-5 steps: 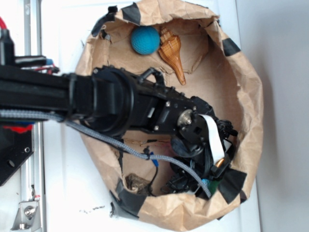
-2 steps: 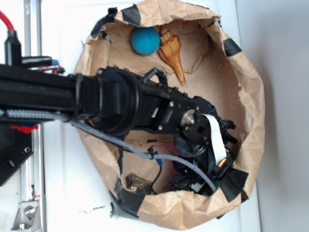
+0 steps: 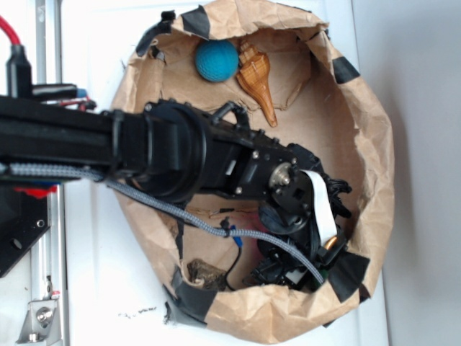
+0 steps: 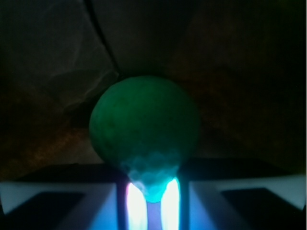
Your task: Grab the green ball.
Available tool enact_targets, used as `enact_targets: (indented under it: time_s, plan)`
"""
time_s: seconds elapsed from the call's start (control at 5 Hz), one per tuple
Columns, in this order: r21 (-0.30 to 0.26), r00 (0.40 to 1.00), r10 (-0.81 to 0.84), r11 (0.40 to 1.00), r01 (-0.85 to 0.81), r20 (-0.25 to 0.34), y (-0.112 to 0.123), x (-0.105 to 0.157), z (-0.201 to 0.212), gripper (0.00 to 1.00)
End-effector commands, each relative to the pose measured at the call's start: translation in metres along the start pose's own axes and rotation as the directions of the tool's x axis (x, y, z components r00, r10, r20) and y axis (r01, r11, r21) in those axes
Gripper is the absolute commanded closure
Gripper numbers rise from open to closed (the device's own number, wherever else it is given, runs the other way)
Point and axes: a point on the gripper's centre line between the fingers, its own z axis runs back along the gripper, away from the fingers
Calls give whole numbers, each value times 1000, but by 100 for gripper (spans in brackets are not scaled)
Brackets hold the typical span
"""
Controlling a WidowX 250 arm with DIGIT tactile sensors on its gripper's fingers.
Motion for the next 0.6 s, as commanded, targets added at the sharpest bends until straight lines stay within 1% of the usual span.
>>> enact_targets:
  time_s: [0.0,0.2,0.4]
  plan:
    - [44,1000,13,999,-12,-26,-6,-4,37,100]
    - [16,985,140,990,-139,-102,-19,0,60,100]
    - [89,927,288,957,-274,-241,-38,9,80,100]
